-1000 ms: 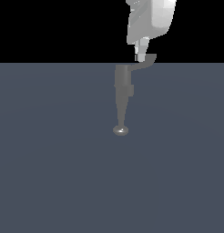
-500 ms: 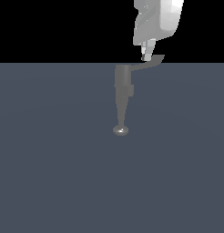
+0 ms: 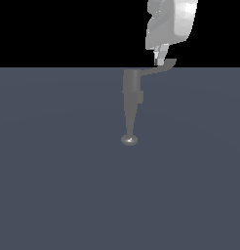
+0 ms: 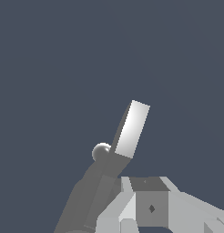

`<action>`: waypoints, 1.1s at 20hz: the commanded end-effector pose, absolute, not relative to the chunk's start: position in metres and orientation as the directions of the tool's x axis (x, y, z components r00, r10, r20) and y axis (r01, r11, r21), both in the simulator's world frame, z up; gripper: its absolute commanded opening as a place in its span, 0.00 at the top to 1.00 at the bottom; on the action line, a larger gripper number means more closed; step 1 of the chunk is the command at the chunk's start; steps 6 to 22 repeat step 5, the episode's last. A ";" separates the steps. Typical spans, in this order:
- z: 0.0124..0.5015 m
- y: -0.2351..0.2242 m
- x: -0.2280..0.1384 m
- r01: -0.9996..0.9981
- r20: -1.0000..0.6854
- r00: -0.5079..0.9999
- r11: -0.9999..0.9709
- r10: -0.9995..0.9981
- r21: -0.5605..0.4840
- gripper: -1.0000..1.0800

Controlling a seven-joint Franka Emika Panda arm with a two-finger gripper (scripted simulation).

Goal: Turn on the faucet by rotating a designated handle.

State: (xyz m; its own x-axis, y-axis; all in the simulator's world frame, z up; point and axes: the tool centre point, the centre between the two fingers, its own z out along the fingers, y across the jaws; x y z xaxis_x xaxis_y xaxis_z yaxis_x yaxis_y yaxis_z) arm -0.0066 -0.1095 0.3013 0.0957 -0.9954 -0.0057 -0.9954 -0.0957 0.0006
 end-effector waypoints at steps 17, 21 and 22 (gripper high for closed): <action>0.300 -0.144 0.002 -0.998 0.000 0.055 -0.055 -0.998 0.000 1.00; 0.300 -0.144 0.002 -0.998 0.000 0.055 -0.055 -0.998 0.000 1.00; 0.300 -0.144 0.002 -0.998 0.000 0.055 -0.055 -0.998 0.000 1.00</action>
